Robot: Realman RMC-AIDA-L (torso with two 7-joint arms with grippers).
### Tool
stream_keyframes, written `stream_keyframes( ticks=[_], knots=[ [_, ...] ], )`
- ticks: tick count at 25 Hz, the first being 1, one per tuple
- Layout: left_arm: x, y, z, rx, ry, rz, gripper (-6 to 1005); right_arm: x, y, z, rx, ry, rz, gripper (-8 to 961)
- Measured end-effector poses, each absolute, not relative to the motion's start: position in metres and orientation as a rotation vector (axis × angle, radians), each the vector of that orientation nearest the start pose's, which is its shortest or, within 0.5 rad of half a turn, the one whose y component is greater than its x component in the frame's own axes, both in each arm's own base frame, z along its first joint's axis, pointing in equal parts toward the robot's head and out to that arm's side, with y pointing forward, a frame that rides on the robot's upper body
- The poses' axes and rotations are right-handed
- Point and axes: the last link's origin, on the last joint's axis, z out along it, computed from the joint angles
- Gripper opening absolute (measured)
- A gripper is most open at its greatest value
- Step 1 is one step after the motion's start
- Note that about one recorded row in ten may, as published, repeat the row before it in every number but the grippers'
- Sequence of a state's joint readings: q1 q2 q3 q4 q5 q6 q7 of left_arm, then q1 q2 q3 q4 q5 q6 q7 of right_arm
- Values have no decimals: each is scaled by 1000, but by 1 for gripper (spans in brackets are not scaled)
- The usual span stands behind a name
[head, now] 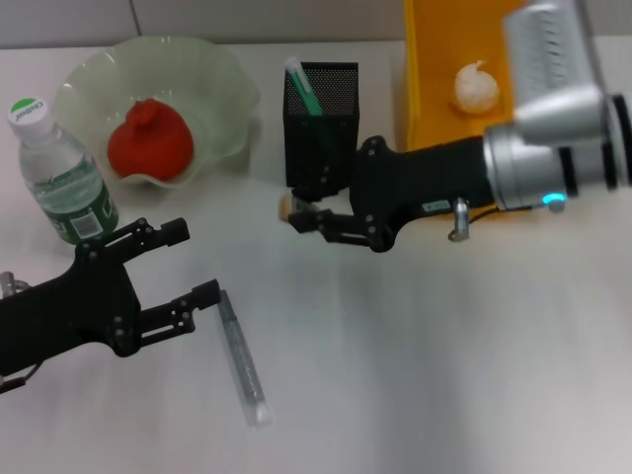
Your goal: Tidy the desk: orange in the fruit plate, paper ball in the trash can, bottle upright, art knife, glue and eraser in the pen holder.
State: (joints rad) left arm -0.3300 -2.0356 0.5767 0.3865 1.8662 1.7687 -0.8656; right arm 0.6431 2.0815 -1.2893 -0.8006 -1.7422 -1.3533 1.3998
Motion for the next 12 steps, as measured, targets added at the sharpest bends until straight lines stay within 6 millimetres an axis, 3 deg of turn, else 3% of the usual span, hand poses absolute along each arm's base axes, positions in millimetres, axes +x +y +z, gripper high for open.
stream_keyframes(
  ticks=[4, 12],
  knots=[
    [-309, 243, 0, -2553, -390, -1006, 799, 178, 347, -51, -2833, 153, 830, 255],
    [-310, 242, -1, -2556, -396, -1009, 799, 194, 356, -33, -2589, 225, 983, 256]
  ],
)
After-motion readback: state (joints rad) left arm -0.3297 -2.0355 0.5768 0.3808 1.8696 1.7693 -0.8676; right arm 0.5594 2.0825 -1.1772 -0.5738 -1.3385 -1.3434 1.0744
